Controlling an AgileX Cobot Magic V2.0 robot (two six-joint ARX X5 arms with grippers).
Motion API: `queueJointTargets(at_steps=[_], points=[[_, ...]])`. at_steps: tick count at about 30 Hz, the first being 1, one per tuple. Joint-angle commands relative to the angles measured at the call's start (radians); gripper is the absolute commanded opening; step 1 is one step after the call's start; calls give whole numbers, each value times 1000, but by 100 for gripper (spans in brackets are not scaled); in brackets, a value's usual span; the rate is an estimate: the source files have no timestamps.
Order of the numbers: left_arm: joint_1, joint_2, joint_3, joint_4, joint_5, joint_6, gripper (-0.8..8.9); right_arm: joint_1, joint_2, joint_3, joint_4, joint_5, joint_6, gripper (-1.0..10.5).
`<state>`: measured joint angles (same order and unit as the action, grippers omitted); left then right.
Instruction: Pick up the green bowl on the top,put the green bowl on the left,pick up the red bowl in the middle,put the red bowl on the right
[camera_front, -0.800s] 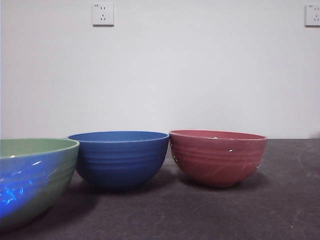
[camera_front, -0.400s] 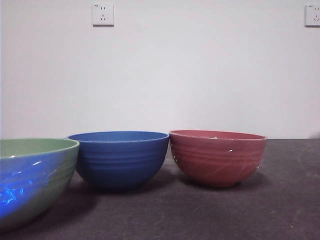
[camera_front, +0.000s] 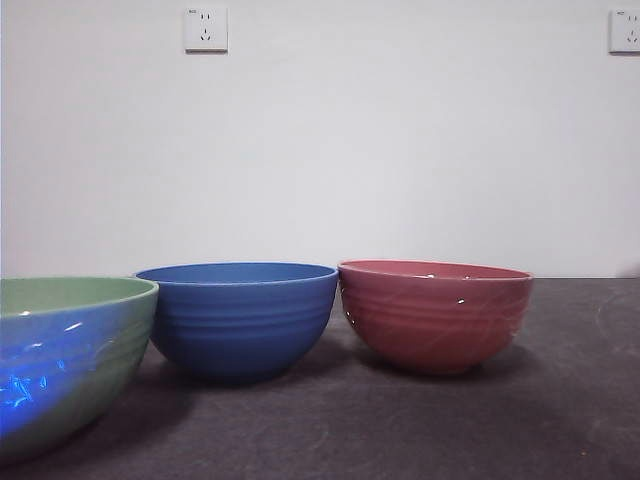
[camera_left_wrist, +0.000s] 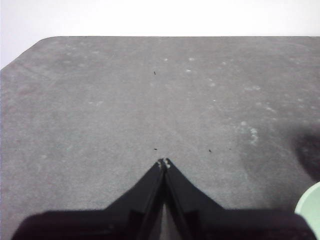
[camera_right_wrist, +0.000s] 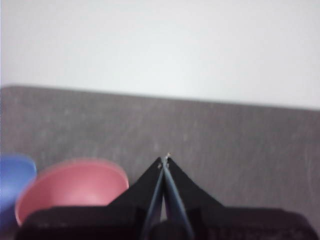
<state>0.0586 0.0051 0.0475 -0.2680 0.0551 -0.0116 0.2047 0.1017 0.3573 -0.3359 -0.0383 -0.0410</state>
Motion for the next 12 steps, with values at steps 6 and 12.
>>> queueJointTargets(at_steps=[6,12], points=[[3,-3,-8,-21,0,-7,-4,-54,-79,-291,193,-42,45,2],[3,-3,-8,-21,0,-7,-4,-54,-92,-350,183,-38,87,2]])
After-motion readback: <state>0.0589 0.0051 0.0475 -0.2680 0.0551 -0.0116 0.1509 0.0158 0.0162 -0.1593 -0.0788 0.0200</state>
